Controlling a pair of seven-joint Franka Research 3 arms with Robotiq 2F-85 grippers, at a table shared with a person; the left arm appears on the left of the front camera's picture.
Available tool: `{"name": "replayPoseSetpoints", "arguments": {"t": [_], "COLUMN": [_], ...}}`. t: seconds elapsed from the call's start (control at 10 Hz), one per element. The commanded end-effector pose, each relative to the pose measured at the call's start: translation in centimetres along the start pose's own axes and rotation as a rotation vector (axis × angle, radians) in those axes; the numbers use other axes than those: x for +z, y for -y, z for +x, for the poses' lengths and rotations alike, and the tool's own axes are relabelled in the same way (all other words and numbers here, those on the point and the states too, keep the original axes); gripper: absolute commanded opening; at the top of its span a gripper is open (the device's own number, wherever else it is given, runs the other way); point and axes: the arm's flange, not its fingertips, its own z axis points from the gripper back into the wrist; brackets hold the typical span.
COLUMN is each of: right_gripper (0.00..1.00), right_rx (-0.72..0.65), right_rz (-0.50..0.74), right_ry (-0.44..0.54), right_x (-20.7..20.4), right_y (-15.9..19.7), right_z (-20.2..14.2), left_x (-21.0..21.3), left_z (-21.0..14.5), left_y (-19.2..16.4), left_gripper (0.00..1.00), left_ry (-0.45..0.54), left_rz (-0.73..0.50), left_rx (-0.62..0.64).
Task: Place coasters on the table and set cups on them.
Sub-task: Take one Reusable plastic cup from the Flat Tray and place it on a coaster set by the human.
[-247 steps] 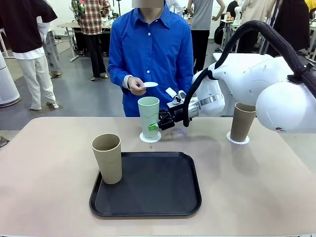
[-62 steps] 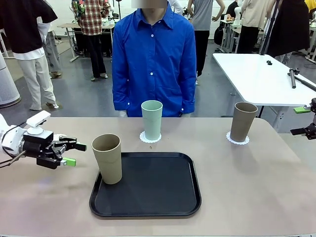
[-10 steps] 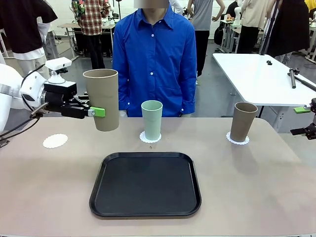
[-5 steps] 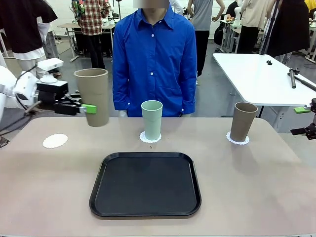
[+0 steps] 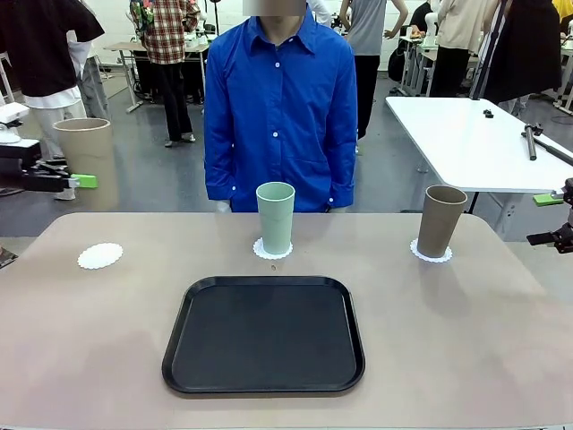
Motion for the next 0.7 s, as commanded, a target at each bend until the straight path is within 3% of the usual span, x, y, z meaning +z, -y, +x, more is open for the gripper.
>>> {"name": "replayPoseSetpoints", "arguments": {"t": [0.0,0.3,0.6], "right_gripper": [1.00,1.00,1.00], "right_rx": [0.000,0.000,0.000], "right_rz": [0.001,0.001,0.001], "right_ry": [-0.002,-0.002,-0.002], "right_x": [0.0,0.0,0.0], "right_y": [-0.1,-0.1,-0.1], "right_z": [0.0,0.0,0.0], "left_x": [1.8,4.0,3.5], "left_z": [0.4,-0.2,-0.3], "left_y": [-1.2,-2.0,-1.6], "left_gripper": [0.84,0.84,0.84], "left_ry": [0.016,0.002,0.000], "left_rz": [0.014,0.030,0.049], "left_rx": [-0.040,-0.054,-0.033]}}
